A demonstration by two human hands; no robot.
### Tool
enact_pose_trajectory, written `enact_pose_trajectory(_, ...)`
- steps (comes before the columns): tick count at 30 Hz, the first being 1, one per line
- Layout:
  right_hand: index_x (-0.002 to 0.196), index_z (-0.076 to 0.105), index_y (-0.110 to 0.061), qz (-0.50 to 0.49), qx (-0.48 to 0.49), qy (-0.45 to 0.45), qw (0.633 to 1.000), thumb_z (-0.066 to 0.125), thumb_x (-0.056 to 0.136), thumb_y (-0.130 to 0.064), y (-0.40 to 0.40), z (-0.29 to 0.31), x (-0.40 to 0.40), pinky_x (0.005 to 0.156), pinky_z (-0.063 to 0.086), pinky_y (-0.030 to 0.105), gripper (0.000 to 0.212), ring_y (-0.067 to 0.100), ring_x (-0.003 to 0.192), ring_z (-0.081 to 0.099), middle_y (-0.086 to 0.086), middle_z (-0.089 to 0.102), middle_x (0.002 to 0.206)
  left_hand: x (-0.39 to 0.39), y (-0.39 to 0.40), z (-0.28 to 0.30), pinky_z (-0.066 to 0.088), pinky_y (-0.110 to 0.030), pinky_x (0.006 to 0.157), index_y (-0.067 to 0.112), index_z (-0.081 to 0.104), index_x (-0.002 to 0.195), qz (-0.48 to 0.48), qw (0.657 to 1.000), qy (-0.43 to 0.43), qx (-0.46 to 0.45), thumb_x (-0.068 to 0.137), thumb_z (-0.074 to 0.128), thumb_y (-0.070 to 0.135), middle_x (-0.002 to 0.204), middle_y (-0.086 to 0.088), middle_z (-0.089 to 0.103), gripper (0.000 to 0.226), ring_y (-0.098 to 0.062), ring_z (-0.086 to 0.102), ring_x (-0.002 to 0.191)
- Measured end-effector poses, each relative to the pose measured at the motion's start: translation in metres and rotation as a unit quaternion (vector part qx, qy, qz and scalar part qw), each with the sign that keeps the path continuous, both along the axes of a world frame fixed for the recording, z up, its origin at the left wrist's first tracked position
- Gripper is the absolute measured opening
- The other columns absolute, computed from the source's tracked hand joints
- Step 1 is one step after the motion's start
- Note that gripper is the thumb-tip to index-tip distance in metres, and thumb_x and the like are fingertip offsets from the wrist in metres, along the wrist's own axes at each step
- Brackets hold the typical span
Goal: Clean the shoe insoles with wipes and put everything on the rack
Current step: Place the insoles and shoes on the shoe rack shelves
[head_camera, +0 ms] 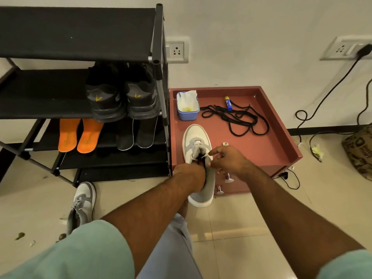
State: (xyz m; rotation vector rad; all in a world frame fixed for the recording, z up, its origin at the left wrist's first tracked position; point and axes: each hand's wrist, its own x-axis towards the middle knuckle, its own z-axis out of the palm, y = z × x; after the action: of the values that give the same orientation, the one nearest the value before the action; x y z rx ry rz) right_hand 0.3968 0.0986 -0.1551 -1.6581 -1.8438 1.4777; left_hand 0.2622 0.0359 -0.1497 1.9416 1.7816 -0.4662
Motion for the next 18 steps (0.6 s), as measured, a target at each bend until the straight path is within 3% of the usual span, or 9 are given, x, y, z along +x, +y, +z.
enact_pose_trajectory(3,0.11,0.064,-0.007,0.012,0.029,-0.031,0.999,0.074,0.08,-0.015,-0.004,-0.005,-0.002,0.056,0.053,0.035,0.032,0.024,0.058,0.058,0.004,0.061,0.069,0.004,0.003,0.004,0.051,-0.041,0.099,0.013,0.056,0.131,0.007,0.999,0.026,-0.024,0.095,0.063,0.028,0.124,-0.008,0.063,0.039,-0.029,0.061,0.113)
enact_pose_trajectory(5,0.108,0.064,-0.01,-0.004,0.056,-0.047,0.997,0.073,0.08,-0.021,-0.006,-0.009,-0.006,0.057,0.055,0.038,0.031,0.025,0.06,0.062,0.003,0.064,0.074,0.0,0.0,0.008,0.052,-0.042,0.097,0.012,0.058,0.126,-0.004,1.0,0.013,0.016,0.095,0.063,0.026,0.118,-0.009,0.064,0.033,-0.029,0.063,0.108)
enact_pose_trajectory(9,0.127,0.051,-0.016,0.0,0.083,-0.083,0.993,0.078,0.072,-0.025,-0.009,-0.013,-0.016,0.071,0.053,0.032,0.061,0.021,0.086,0.06,-0.002,0.058,0.094,-0.021,-0.012,0.006,0.05,-0.04,0.102,0.02,0.065,0.122,0.045,0.987,-0.11,0.105,0.099,0.056,0.028,0.117,-0.003,0.067,0.026,-0.025,0.064,0.107)
enact_pose_trajectory(11,0.141,0.03,-0.025,0.017,0.07,-0.102,0.992,0.08,0.065,-0.033,-0.012,-0.017,-0.023,0.081,0.053,0.037,0.091,0.027,0.1,0.058,0.005,0.056,0.111,-0.032,-0.018,0.0,0.05,-0.038,0.102,0.02,0.071,0.118,0.122,0.949,-0.237,0.168,0.099,0.056,0.023,0.114,-0.001,0.07,0.024,-0.02,0.066,0.105)
enact_pose_trajectory(13,0.147,0.009,-0.032,0.015,0.077,-0.179,0.981,0.077,0.064,-0.041,-0.017,-0.025,-0.031,0.083,0.052,0.043,0.108,0.036,0.106,0.056,0.012,0.051,0.118,-0.037,-0.02,-0.006,0.053,-0.034,0.098,0.015,0.073,0.113,0.199,0.886,-0.339,0.246,0.095,0.062,0.015,0.108,-0.001,0.071,0.021,-0.016,0.066,0.099)
enact_pose_trajectory(15,0.146,0.008,-0.032,-0.003,0.129,-0.28,0.951,0.071,0.075,-0.041,-0.021,-0.032,-0.041,0.078,0.05,0.045,0.096,0.037,0.105,0.054,0.013,0.05,0.117,-0.037,-0.019,-0.012,0.056,-0.03,0.09,0.016,0.069,0.111,0.267,0.836,-0.382,0.289,0.09,0.068,0.011,0.103,0.001,0.064,0.022,-0.012,0.063,0.092)
enact_pose_trajectory(16,0.143,0.016,-0.031,-0.022,0.149,-0.306,0.94,0.067,0.079,-0.039,-0.022,-0.032,-0.046,0.075,0.05,0.045,0.083,0.036,0.102,0.055,0.012,0.051,0.114,-0.036,-0.018,-0.015,0.056,-0.028,0.085,0.018,0.064,0.113,0.292,0.824,-0.394,0.283,0.087,0.072,0.011,0.103,0.003,0.059,0.028,-0.01,0.06,0.09)
enact_pose_trajectory(18,0.125,0.04,-0.024,-0.072,0.147,-0.304,0.938,0.061,0.081,-0.037,-0.019,-0.029,-0.052,0.073,0.053,0.043,0.051,0.033,0.094,0.059,0.009,0.057,0.107,-0.036,-0.017,-0.022,0.054,-0.024,0.081,0.022,0.055,0.117,0.317,0.828,-0.407,0.22,0.085,0.075,0.012,0.104,0.006,0.057,0.039,-0.009,0.059,0.091)
